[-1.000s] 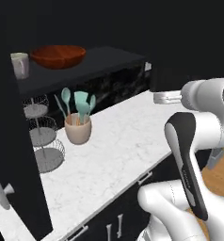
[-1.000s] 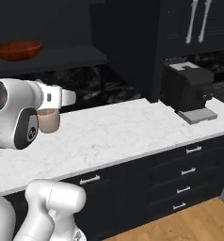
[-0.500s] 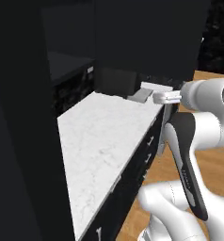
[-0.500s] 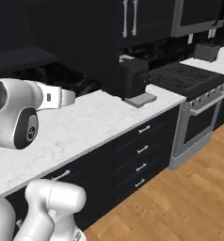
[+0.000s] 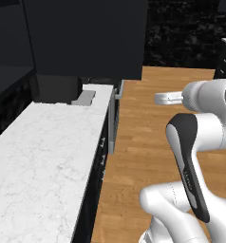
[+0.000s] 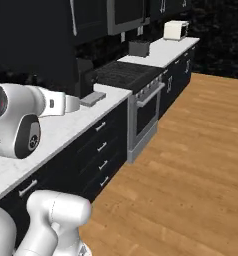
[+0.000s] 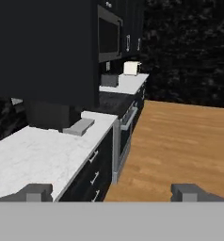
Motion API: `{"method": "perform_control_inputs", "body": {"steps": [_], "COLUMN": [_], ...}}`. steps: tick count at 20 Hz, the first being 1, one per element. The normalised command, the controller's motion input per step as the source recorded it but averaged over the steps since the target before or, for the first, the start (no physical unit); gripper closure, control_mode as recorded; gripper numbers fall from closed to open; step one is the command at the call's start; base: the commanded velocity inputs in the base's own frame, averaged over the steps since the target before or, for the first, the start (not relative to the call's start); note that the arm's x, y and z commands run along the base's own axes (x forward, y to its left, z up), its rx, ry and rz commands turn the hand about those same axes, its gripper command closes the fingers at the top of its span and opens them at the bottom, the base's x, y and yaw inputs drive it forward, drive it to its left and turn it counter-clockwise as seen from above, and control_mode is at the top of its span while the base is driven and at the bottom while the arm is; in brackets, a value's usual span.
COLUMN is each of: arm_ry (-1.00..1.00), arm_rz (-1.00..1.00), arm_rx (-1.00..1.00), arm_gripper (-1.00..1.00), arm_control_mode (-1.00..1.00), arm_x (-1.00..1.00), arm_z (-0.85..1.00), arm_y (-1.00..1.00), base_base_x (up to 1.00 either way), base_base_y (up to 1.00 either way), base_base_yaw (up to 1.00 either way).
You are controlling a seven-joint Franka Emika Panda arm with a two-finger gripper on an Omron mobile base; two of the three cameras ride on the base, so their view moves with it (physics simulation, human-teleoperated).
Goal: Gather all objects into one cabinet and sort the glasses and bowls to opposite sides.
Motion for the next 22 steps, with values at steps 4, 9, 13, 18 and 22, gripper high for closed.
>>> {"method": "perform_control_inputs", "body": {"steps": [4,9,13,18,22], "arm_ry": [0.00,0.00,0.00,0.00,0.00], "arm_rz": [0.00,0.00,0.00,0.00,0.00], "arm_rx": [0.00,0.00,0.00,0.00,0.00], "arm_gripper": [-1.00,-1.00,-1.00,-1.00,-1.00], "arm_control_mode": [1.00,1.00,1.00,1.00,1.00], "arm_x": [0.00,0.00,0.00,0.00,0.00], "arm_z": [0.00,0.00,0.00,0.00,0.00], "arm_y": [0.00,0.00,0.00,0.00,0.00], "base_base_x": [-0.21,0.00,0.00,0.44,0.93], "base_base_y": [-0.21,-0.41,-0.51,-0.70,-0.81], "base_base_yaw": [-0.60,-0.51,-0.52,-0.44,-0.31]}}
